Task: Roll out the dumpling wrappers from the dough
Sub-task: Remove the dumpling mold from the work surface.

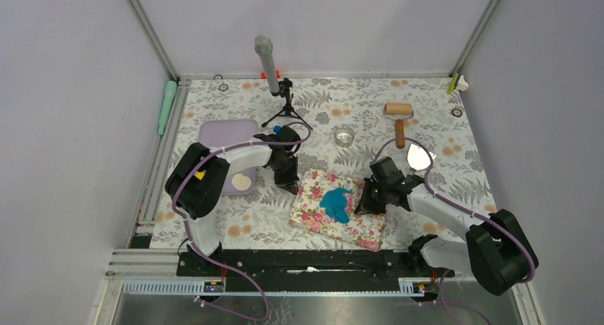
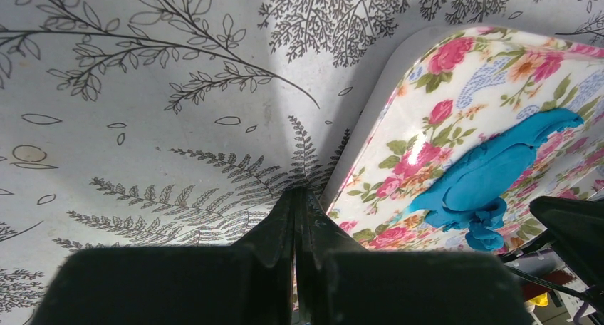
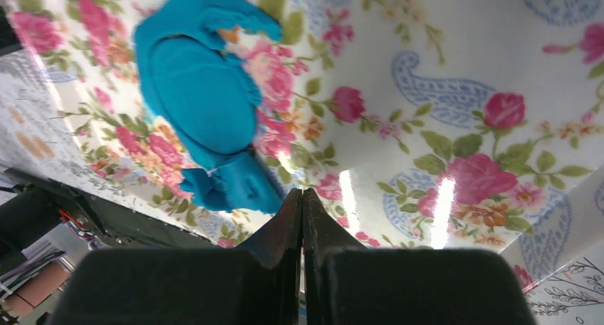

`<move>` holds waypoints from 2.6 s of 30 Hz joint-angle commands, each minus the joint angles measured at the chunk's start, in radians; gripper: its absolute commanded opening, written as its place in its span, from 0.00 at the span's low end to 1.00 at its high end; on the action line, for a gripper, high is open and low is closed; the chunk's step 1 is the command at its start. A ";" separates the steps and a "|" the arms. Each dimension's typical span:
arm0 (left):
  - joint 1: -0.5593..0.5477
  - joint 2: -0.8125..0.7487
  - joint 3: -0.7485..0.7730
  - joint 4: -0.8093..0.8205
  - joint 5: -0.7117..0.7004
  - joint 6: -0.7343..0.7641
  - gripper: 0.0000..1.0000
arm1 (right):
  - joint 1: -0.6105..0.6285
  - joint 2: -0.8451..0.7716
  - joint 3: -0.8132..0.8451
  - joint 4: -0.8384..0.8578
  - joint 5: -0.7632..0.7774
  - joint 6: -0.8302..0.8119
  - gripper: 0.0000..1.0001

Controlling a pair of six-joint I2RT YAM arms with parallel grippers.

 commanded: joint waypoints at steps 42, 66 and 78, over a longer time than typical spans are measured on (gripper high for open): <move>0.007 0.053 -0.012 0.065 -0.005 0.005 0.00 | 0.271 0.059 0.130 0.178 0.000 0.102 0.15; 0.016 -0.081 -0.004 0.081 0.067 0.025 0.00 | 0.278 0.019 -0.094 0.260 0.089 0.329 0.12; 0.021 -0.208 0.075 -0.070 0.013 0.070 0.19 | 0.292 0.236 0.074 0.470 -0.019 0.236 0.10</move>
